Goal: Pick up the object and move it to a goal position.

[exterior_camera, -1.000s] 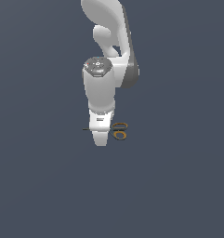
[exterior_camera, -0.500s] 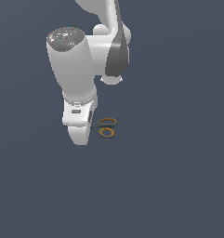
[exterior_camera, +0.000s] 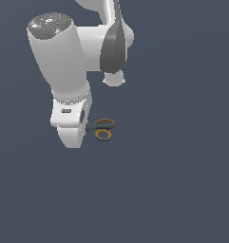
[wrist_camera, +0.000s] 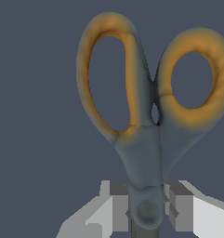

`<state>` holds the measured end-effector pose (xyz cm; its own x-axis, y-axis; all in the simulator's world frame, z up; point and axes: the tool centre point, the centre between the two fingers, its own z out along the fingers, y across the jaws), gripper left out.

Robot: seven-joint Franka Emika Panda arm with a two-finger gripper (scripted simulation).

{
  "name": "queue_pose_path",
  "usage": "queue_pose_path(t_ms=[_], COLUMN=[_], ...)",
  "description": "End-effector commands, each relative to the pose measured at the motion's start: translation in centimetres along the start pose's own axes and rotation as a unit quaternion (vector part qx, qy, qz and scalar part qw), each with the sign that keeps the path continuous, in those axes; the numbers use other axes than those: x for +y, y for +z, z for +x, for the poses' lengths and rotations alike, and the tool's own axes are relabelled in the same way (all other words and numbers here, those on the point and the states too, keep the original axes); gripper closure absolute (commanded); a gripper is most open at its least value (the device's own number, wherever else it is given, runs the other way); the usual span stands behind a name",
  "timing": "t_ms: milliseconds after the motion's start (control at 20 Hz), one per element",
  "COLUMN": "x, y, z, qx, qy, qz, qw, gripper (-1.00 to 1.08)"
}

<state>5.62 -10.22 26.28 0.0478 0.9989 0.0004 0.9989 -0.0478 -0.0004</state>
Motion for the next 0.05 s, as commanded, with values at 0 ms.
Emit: queue_pose_path(t_ms=[0], x=[0.10], y=[-0.17], z=[-0.07], qx=[0.000], qy=[0.000], qz=[0.000], qw=[1.0000], gripper=[1.08])
